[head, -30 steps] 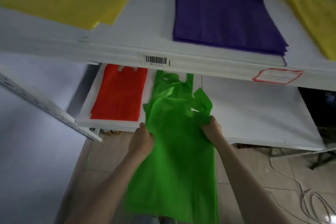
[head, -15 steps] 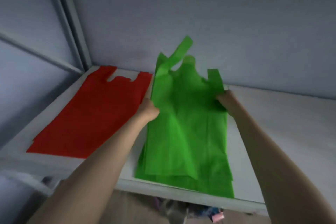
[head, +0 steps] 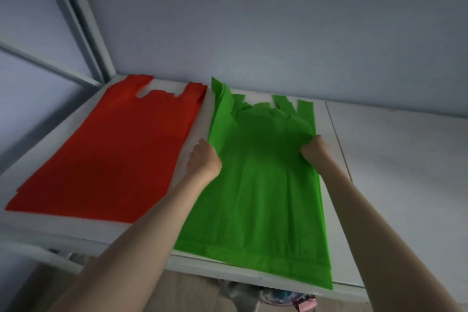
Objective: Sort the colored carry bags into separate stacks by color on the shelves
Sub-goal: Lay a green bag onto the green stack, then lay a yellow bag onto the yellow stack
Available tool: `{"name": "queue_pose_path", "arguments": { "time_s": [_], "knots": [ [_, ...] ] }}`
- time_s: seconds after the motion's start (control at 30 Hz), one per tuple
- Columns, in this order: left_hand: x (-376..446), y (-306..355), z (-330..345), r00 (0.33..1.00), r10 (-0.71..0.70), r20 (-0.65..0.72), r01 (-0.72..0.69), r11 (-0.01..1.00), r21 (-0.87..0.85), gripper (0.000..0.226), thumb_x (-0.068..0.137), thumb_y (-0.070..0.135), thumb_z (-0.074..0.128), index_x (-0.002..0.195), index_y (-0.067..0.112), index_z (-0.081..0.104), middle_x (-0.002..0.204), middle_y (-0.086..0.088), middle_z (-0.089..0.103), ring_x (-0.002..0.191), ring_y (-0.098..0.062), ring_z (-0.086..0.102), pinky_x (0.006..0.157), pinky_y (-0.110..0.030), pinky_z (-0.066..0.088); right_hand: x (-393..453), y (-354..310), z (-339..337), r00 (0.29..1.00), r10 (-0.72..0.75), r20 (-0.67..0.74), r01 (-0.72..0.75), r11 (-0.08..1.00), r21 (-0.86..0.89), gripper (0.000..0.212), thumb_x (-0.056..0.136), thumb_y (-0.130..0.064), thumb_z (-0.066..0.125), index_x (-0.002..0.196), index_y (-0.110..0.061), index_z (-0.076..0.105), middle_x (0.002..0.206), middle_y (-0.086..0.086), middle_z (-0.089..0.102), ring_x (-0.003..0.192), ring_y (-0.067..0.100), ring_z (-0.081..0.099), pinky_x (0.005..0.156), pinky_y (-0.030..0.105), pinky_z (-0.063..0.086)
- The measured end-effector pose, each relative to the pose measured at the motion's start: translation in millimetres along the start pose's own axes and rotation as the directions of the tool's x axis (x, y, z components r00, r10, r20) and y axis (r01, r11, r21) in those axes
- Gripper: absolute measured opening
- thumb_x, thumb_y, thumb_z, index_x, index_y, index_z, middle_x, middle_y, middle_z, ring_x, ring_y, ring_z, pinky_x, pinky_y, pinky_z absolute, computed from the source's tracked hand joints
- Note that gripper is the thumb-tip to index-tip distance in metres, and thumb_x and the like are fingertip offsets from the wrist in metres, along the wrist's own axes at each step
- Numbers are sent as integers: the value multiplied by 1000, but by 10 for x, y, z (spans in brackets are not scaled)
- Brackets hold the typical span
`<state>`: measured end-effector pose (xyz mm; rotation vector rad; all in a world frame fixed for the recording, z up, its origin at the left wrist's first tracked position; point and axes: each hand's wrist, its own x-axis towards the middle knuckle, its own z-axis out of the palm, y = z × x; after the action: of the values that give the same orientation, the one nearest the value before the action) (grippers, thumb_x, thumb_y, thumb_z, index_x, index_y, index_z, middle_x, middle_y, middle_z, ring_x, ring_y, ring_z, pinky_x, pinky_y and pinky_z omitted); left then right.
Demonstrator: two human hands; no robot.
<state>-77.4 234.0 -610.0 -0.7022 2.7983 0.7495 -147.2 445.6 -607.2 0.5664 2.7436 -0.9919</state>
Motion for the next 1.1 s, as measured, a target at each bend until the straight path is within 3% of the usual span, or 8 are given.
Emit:
{"name": "queue_pose_path", "arguments": {
  "time_s": [0.07, 0.27, 0.47, 0.7, 0.83, 0.97, 1.03, 1.1],
  "knots": [
    [-99, 15, -73, 1000, -30, -9, 30, 997, 75, 52, 96, 6, 47, 143, 3, 26, 147, -18, 31, 134, -33, 35, 105, -38, 38, -117, -69, -43, 999, 25, 33, -24, 999, -35, 50, 95, 2, 38, 142, 7, 22, 141, 27, 38, 129, 36, 42, 99, 37, 40],
    [-573, 86, -513, 978, 1, 210, -27, 992, 120, 60, 95, 0, 45, 148, 4, 19, 149, -19, 23, 139, -34, 23, 111, -38, 33, -652, -204, -353, 991, 97, 94, -89, 993, -80, 54, 91, 9, 35, 143, 4, 21, 141, 25, 39, 130, 36, 41, 106, 40, 39],
    [-1352, 365, -1219, 938, 114, 328, -165, 978, 131, 31, 95, 0, 41, 125, -7, 48, 130, -25, 51, 120, -38, 51, 95, -44, 47, -1661, -500, -1017, 965, 4, 264, 39, 986, -159, 41, 92, 7, 34, 131, 5, 46, 128, 24, 54, 107, 31, 56, 76, 29, 48],
    [-2673, 641, -2261, 886, 138, 442, -203, 974, 104, 31, 96, 0, 38, 121, -13, 51, 123, -28, 58, 107, -36, 62, 83, -40, 51, -3037, -996, -1989, 920, 52, 390, 5, 990, -144, 36, 97, -4, 35, 127, 3, 53, 131, 19, 55, 122, 32, 52, 102, 35, 43],
    [-3237, 748, -2959, 866, 156, 475, -234, 966, 108, 30, 96, 2, 38, 115, -14, 54, 99, -23, 64, 84, -31, 62, 67, -39, 46, -3703, -1331, -2503, 887, -6, 461, 104, 977, -188, 34, 96, -9, 39, 123, 2, 56, 126, 22, 58, 118, 36, 55, 101, 41, 45],
    [-3581, 832, -3664, 862, 175, 476, -268, 954, 134, 37, 97, 4, 37, 126, -18, 45, 129, -33, 51, 116, -40, 56, 97, -46, 44, -4201, -1755, -2941, 871, -97, 481, 227, 949, -219, 31, 96, -12, 42, 119, 1, 58, 122, 20, 61, 92, 26, 58, 73, 27, 46],
    [-3674, 844, -4021, 870, 189, 456, -284, 947, 149, 39, 98, 7, 38, 127, -18, 44, 134, -33, 48, 120, -40, 54, 99, -44, 43, -4384, -2007, -3094, 844, -127, 521, 299, 918, -260, 32, 97, -13, 40, 118, 4, 57, 118, 21, 64, 77, 18, 54, 57, 18, 42],
    [-3698, 820, -4388, 881, 230, 414, -316, 937, 152, 38, 97, 8, 38, 123, -19, 47, 127, -32, 53, 114, -39, 57, 94, -43, 46, -4505, -2302, -3247, 817, -154, 555, 352, 896, -270, 31, 98, -12, 40, 118, 5, 57, 115, 20, 65, 74, 17, 56, 54, 16, 43]
  ]
}}
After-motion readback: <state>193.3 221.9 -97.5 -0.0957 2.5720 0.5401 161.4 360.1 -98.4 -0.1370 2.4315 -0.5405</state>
